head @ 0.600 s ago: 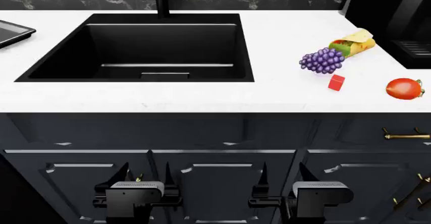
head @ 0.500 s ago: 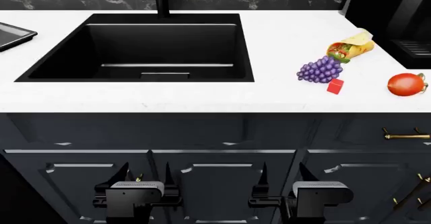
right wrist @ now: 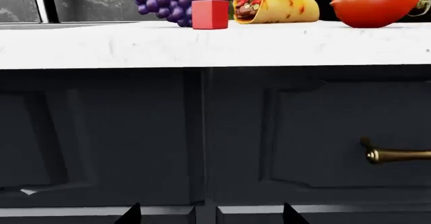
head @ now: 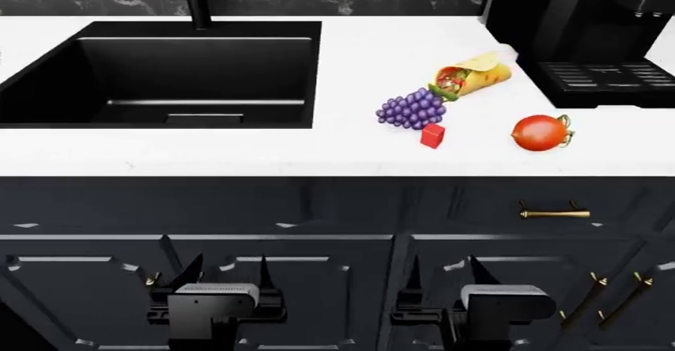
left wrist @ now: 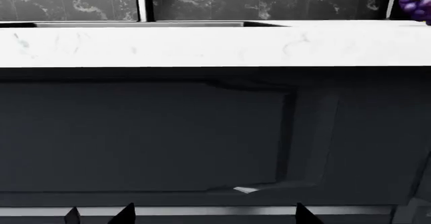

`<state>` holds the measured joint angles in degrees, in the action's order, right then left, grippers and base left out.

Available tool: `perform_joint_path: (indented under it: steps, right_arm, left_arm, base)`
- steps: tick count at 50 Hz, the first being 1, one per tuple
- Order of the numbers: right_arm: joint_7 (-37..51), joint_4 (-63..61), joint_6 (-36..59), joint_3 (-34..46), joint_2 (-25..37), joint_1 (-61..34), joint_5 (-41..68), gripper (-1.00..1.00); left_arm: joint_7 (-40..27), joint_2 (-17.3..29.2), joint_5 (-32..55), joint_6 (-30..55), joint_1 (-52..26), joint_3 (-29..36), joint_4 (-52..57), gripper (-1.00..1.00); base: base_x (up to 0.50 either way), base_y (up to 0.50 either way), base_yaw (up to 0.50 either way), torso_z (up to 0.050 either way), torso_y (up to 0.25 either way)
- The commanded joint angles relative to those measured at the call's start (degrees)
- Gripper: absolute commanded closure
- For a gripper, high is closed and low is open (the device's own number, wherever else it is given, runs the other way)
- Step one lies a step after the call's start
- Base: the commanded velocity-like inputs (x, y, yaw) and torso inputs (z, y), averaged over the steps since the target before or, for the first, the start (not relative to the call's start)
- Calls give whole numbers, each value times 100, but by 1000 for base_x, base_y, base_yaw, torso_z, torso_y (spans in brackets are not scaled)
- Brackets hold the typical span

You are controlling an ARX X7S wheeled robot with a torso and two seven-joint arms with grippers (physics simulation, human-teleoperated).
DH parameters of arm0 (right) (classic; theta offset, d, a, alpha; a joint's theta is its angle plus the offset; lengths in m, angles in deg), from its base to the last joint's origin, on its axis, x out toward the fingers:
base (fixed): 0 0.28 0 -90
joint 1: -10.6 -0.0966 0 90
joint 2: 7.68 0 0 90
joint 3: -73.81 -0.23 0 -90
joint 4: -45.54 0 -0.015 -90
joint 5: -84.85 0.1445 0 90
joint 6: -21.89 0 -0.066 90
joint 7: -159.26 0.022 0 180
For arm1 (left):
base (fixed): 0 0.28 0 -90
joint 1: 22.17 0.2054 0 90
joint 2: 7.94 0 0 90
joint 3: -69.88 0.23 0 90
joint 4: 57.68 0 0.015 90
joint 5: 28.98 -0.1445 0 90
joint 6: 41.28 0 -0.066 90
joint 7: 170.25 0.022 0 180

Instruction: Pick up the fruits and vegetables and place them in the sink. Turn on the sink faucet to wash them. Then turn the sink off and put them in the tray.

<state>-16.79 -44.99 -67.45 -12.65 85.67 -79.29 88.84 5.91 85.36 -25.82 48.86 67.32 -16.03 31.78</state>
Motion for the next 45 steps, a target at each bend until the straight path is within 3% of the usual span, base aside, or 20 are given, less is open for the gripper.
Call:
perform_joint_path:
  steps: [1, 32, 40, 45]
  right_arm:
    - [105, -19, -15, 100, 99, 7, 130, -100]
    - [281, -55, -49, 328, 299, -1, 367, -100]
    - [467, -1265, 843, 192, 503, 182, 661, -100]
    - [665, -3176, 2380, 72, 877, 331, 1047, -100]
  left_arm:
    - [-127, 102, 69, 2, 2, 133, 14, -100]
    - [-331, 310, 272, 79, -28, 359, 50, -100]
    - [-319, 531, 691, 1222, -8, 282, 1207, -100]
    - [-282, 918, 1054, 2598, -166, 236, 2749, -100]
  base:
    - [0, -500, 0, 0, 0]
    - [0, -499, 0, 0, 0]
    - [0, -2, 0, 0, 0]
    - [0, 0, 0, 0, 0]
